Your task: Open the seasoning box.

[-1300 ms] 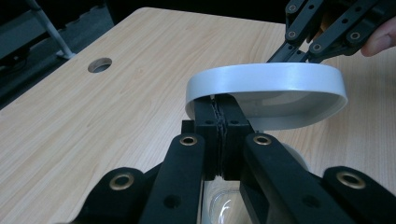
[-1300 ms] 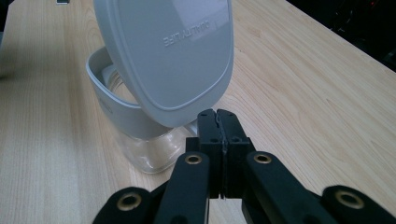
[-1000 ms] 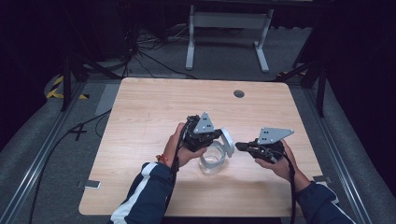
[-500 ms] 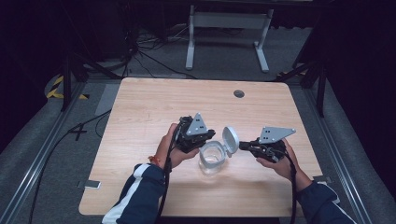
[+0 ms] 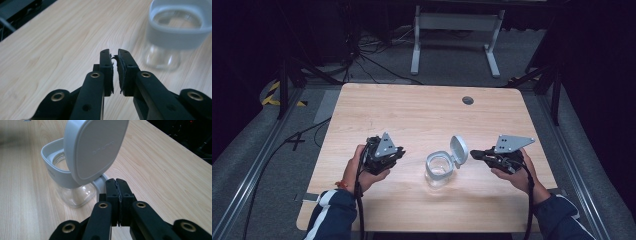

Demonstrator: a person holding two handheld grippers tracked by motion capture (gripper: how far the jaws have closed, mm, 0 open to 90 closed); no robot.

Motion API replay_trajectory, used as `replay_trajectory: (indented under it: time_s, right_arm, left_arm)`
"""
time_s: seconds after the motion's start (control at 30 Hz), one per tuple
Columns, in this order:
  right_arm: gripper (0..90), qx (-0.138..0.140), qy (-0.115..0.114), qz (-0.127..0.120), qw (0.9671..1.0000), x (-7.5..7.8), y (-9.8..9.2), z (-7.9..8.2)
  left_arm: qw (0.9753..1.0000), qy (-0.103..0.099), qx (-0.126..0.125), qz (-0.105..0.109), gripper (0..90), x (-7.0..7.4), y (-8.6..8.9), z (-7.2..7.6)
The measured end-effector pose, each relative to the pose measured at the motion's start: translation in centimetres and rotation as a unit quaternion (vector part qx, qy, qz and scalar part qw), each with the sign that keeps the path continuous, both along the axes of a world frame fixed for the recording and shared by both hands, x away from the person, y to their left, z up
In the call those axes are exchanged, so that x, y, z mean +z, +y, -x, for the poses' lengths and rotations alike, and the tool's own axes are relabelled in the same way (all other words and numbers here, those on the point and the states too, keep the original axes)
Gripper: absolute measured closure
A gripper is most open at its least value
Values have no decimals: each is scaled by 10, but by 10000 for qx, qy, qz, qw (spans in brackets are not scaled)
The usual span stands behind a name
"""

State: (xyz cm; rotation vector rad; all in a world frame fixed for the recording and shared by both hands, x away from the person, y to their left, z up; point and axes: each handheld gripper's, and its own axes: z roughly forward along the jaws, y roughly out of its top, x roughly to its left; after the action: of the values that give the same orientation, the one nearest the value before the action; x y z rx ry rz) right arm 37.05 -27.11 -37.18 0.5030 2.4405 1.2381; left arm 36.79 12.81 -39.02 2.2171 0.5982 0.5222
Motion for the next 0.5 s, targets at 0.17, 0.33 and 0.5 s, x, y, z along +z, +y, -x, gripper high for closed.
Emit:
replay_trajectory:
  time_s: [0.17, 0.33, 0.5]
  right_arm:
    - [869, -109, -69, 122, 9998, 3, -11, 4]
    - [846, -225, -79, 237, 9994, 5, -22, 7]
    - [790, -385, -7, 426, 9983, 0, -36, 10]
  left_arm:
    - [9995, 157, 261, -109, 765, -20, 25, 6]
    - [9987, 248, 393, -227, 728, -31, 38, 10]
    - [9976, 363, 493, -324, 665, -39, 49, 13]
